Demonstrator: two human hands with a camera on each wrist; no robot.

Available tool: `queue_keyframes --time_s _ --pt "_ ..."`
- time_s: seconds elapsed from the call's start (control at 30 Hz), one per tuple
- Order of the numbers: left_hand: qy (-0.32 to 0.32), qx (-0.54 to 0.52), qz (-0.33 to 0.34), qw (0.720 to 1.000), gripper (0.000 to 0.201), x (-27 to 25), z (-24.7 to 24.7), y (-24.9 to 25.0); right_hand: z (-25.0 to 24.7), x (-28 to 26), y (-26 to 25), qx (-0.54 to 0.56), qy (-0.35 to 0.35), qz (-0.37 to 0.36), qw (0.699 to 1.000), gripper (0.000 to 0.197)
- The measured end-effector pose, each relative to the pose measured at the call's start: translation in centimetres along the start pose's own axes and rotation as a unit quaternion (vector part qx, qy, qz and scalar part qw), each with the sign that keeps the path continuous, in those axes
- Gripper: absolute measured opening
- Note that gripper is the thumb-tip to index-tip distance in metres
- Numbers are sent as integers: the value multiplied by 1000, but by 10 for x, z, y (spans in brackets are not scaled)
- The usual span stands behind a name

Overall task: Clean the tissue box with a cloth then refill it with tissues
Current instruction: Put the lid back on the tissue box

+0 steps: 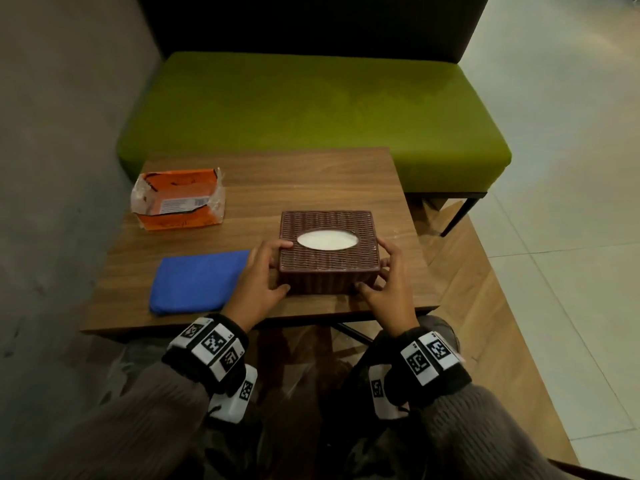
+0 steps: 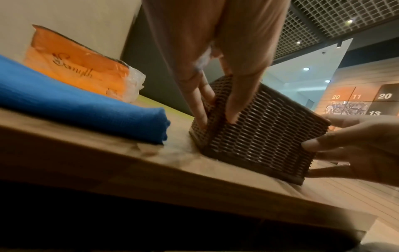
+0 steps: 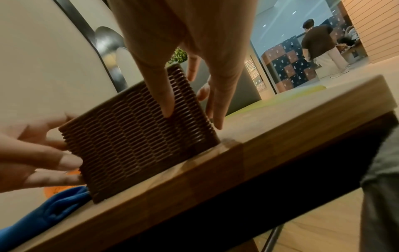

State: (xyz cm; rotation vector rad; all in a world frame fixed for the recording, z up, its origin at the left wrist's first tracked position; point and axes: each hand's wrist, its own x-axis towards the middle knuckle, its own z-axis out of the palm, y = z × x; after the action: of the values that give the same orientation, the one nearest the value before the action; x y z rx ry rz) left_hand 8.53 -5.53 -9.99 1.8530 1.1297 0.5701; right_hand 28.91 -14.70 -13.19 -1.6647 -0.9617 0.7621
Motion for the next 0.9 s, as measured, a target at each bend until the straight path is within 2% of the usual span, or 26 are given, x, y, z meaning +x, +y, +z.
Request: queue_keyframes --time_s 0.07,0.13,0.2,0.23,0.3,0.37,0.43,0.57,0.77,0.83,0.9 --pt "-12 35 11 999 57 0 -6 0 -1 -2 -3 -41 10 -36 998 82" --pt "26 49 35 998 36 5 -13 9 1 -2 -17 -93 28 -102 990 88" --pt "65 92 87 990 19 19 -15 24 7 3 -34 -167 23 -142 975 94" --pt "63 132 118 982 16 28 -14 32 11 9 -40 -215 12 -145 966 98" --pt "26 230 171 958 14 46 -9 47 20 21 -51 -300 -19 -120 946 109" --pt "-26 326 186 927 18 60 -3 58 25 29 -56 -330 -51 -66 940 120" --pt "-61 392 187 899 22 69 1 64 25 32 -53 -299 -59 -29 952 129" --pt "-79 452 193 867 24 76 8 66 23 31 -45 -255 -46 -35 965 136" --pt "-76 453 190 867 10 81 16 68 23 31 -47 -256 -49 -35 965 134" --pt "-77 432 186 879 10 82 15 67 23 31 -46 -252 -49 -32 966 134" --pt "-71 380 173 906 8 82 10 65 23 31 -46 -248 -50 -29 967 135"
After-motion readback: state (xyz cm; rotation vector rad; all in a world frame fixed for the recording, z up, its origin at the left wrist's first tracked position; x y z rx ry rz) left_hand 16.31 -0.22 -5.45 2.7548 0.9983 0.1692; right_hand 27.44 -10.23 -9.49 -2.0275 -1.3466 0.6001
